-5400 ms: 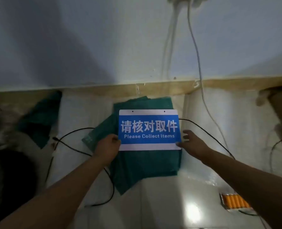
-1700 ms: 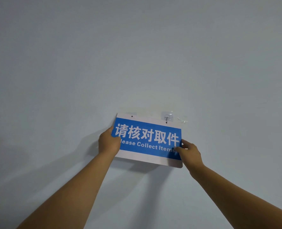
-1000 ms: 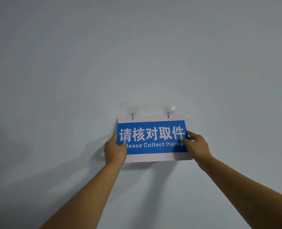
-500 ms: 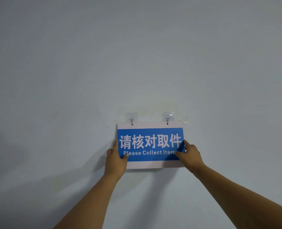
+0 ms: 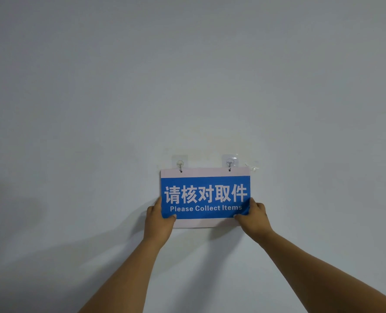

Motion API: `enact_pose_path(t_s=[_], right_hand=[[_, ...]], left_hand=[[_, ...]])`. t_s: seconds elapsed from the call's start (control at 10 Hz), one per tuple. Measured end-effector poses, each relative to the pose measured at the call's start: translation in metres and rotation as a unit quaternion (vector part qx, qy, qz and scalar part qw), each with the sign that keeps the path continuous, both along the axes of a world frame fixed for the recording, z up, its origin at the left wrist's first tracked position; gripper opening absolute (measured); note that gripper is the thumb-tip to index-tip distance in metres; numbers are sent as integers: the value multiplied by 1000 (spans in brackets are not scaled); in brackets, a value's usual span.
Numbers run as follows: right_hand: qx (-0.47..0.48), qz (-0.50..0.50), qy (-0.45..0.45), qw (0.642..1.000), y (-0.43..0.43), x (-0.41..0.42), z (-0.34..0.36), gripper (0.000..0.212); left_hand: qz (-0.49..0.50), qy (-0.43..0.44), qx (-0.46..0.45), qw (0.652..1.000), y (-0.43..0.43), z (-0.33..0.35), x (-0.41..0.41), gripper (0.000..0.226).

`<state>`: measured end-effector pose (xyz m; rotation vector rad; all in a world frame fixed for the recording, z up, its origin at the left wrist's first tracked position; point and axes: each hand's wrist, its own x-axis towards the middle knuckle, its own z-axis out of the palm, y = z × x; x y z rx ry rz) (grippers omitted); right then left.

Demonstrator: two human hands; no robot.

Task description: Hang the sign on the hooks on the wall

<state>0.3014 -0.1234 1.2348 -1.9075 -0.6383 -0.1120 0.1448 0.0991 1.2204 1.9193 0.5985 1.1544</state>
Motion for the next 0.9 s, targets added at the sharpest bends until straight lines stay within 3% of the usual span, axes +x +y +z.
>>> enact_pose_path(t_s=[0.7, 0.8, 0.9], right_hand=[[-59, 18, 7, 998, -8, 11, -5, 57], [-68, 12, 2, 998, -20, 7, 2, 69], [109, 12, -89, 990, -42, -11, 32, 64]], left_hand=[[-7, 26, -19, 999, -4, -13, -5, 56], [-16, 53, -58, 997, -2, -29, -7, 61], [-27, 89, -129, 987, -7, -81, -19, 66]])
